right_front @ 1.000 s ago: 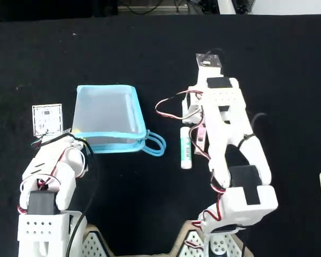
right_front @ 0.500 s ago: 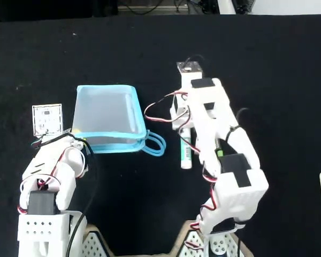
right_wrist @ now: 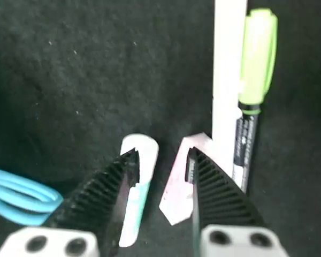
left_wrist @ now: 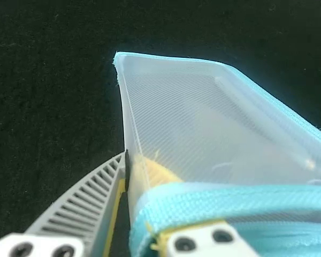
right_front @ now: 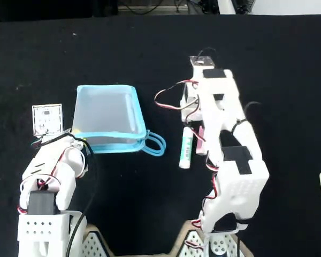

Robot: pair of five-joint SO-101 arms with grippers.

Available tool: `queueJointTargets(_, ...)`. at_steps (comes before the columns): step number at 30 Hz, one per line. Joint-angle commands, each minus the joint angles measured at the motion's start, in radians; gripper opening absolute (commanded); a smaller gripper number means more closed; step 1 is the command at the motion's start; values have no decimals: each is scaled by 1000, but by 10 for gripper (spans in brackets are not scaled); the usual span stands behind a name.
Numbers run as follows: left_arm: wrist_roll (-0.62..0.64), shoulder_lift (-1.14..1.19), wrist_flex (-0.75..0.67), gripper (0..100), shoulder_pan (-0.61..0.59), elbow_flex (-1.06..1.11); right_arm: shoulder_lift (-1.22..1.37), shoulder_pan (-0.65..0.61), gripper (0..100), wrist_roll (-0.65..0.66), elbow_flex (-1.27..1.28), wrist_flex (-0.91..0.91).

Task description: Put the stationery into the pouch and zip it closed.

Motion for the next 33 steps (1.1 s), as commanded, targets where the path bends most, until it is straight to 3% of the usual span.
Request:
queueJointTargets(1, -11, -14, -14, 30, 1, -19, -13, 34, 141, 43, -84, 55)
queueJointTargets(16, -11, -14, -15, 30, 1, -21, -5, 86, 141, 44, -91, -5)
queueJointTargets(23, -11, -14, -15, 30, 1, -22, -10, 21, 141, 52, -88, 72)
queueJointTargets(33, -11, -14, -15, 30, 1, -24, -71, -46, 141, 46, 41, -26)
